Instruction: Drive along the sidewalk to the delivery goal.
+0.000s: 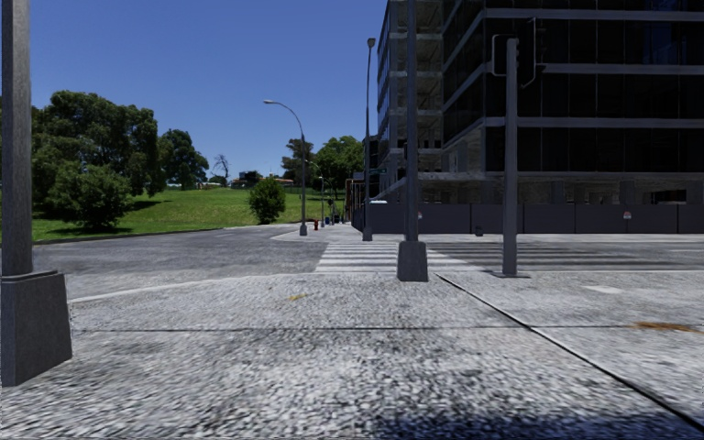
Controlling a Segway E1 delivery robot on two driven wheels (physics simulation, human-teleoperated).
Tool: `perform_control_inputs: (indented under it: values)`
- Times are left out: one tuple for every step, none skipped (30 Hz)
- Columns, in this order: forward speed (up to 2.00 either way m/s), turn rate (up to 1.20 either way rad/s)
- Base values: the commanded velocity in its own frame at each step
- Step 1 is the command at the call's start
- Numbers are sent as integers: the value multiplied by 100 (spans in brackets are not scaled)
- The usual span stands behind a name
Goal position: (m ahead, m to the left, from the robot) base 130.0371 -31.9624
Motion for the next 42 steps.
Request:
perform_control_inputs:
  values:
    - [200,0]
    - [200,0]
    - [200,0]
    - [200,0]
    - [200,0]
    - [200,0]
    - [200,0]
    - [200,0]
    - [200,0]
    - [200,0]
    - [200,0]
    - [200,0]
    - [200,0]
    - [200,0]
    - [200,0]
    - [200,0]
    - [200,0]
    - [200,0]
    - [200,0]
    - [200,0]
    - [200,0]
    - [200,0]
    - [200,0]
    - [200,0]
    - [200,0]
    - [200,0]
    - [200,0]
    - [200,0]
    - [200,0]
    - [200,0]
    - [200,0]
    - [200,0]
    - [200,0]
    - [200,0]
    - [200,0]
    - [200,0]
    - [200,0]
    - [200,0]
    - [200,0]
    - [200,0]
    - [200,0]
    - [200,0]
